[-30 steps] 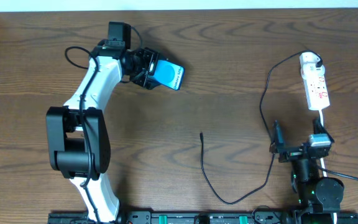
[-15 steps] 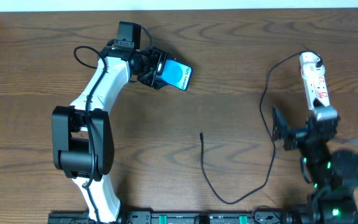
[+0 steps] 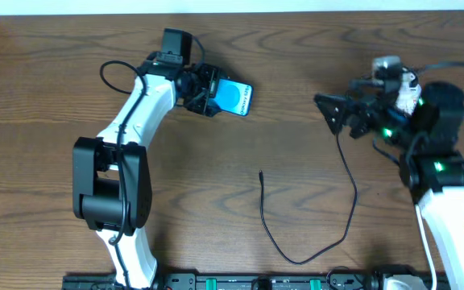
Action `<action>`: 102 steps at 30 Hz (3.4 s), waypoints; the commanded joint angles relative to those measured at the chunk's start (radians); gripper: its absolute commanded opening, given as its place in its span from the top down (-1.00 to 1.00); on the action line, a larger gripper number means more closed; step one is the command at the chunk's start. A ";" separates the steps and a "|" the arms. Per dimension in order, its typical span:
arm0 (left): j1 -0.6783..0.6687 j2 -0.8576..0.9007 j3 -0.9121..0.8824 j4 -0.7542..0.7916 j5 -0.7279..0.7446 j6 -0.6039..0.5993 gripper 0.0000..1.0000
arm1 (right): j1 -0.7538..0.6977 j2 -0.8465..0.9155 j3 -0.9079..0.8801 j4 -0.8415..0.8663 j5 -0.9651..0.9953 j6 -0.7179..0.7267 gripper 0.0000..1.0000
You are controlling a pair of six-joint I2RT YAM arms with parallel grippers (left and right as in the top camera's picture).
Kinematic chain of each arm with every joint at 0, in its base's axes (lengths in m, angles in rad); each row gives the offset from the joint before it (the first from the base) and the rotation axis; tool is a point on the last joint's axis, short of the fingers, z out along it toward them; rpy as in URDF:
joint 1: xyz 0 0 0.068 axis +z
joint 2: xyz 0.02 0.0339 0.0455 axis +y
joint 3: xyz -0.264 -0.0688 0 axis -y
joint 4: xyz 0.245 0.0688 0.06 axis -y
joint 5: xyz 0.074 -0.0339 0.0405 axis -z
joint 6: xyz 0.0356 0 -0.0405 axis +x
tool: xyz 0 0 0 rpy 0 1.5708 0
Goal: Plug charger to phone and switch on socket
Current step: 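Raise the right arm and move the right gripper to the phone's edge, then close the right gripper on the phone's side edge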
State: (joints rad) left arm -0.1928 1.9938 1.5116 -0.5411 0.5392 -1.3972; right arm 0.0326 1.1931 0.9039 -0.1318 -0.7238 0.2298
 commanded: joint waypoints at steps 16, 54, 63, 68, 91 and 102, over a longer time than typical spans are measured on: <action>-0.030 -0.034 0.009 0.004 -0.013 -0.061 0.85 | 0.056 0.342 0.017 0.165 -0.173 0.422 -0.98; -0.219 -0.034 0.009 -0.003 0.060 -0.128 0.85 | 0.241 0.430 0.017 0.115 0.142 0.244 -0.94; -0.243 -0.034 0.009 0.006 0.081 -0.151 0.86 | 0.243 0.430 0.017 0.112 0.150 0.244 -0.77; -0.245 -0.034 0.009 0.005 0.082 -0.183 0.85 | 0.257 0.430 0.017 0.113 0.151 0.244 -0.69; -0.245 -0.034 0.009 0.005 0.132 -0.221 0.86 | 0.270 0.430 0.017 0.087 0.198 0.244 0.17; -0.245 -0.034 0.009 0.005 0.161 -0.220 0.86 | 0.270 0.430 0.017 0.086 0.198 0.244 0.25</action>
State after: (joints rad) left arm -0.4351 1.9938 1.5116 -0.5407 0.6579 -1.6047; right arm 0.2962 1.6192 0.9047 -0.0414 -0.5262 0.4847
